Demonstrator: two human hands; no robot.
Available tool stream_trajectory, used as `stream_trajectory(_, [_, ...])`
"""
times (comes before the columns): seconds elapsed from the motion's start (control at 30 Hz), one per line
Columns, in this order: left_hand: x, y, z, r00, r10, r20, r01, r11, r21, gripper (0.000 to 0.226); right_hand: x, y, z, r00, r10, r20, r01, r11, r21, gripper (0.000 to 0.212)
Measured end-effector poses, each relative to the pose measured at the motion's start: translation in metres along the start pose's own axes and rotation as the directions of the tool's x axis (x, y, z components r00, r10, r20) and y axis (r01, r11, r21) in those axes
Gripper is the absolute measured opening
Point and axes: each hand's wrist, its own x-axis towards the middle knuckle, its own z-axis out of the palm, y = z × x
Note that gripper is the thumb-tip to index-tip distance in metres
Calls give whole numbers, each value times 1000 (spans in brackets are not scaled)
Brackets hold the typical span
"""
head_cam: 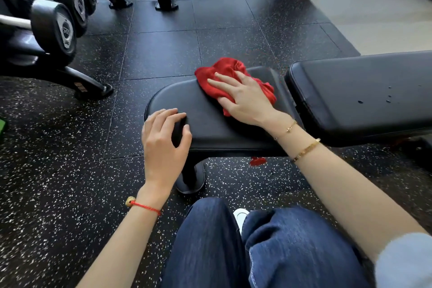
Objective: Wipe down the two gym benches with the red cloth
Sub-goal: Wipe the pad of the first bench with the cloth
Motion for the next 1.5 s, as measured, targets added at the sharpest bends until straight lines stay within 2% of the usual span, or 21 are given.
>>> stream_trajectory(0.1, [-10,-10,-11,1000,-25,-18,26,999,46,29,-37,-6,0,990,-140,-2,140,990,17,51])
stream_trajectory(0.17, [-16,-17,-18,1000,-20,-13,21,998,60,33,-54,3,-4,986,-166,-7,166,986,31,50])
stream_trajectory(0.33, [-29,-20,-23,999,-17,33,16,998,53,39,-24,7,-7,996,-79,-41,81,996,35,46])
stream_trajectory(0.4, [-30,-20,-22,999,-31,42,30,999,14,41,5,-9,-4,999,-31,-25,31,999,25,46])
stream_trajectory(0.47, [-30,-19,-22,998,-36,48,36,999,-12,41,27,-35,4,999,-42,13,42,999,6,48])
stream_trajectory(0.6, [-33,-21,-20,998,-53,21,53,999,-11,41,11,-80,19,971,-234,50,232,971,50,50])
stream_trajectory(0.73, [-35,-24,-19,998,-61,-17,60,998,-3,42,-26,-60,13,937,-347,28,344,936,81,49])
stream_trajectory(0.8, [-35,-24,-18,997,-66,-27,66,998,-20,42,-20,-37,8,952,-305,8,305,952,36,48])
stream_trajectory(0.97, [-36,-23,-17,996,-78,-36,76,996,-51,42,19,-28,5,999,-26,-32,25,999,-24,48])
stream_trajectory(1.03, [-36,-22,-18,997,-71,-36,69,996,-49,41,13,-38,9,999,-52,-11,52,998,-19,49])
stream_trajectory(1.17, [-33,-19,-20,998,-65,-25,65,998,-2,39,-41,-42,6,977,-215,7,214,976,27,54])
stream_trajectory(1.27, [-25,-12,-20,998,-41,-44,42,999,8,37,-81,-28,3,973,-229,-20,230,973,12,60])
stream_trajectory(1.37, [-15,1,-15,1000,10,-12,-10,1000,-10,37,-103,-3,-2,987,-130,-97,132,991,13,57])
stream_trajectory(1.5, [-3,20,-2,993,105,57,-102,994,-45,35,-88,37,-13,974,103,-201,-89,993,78,47])
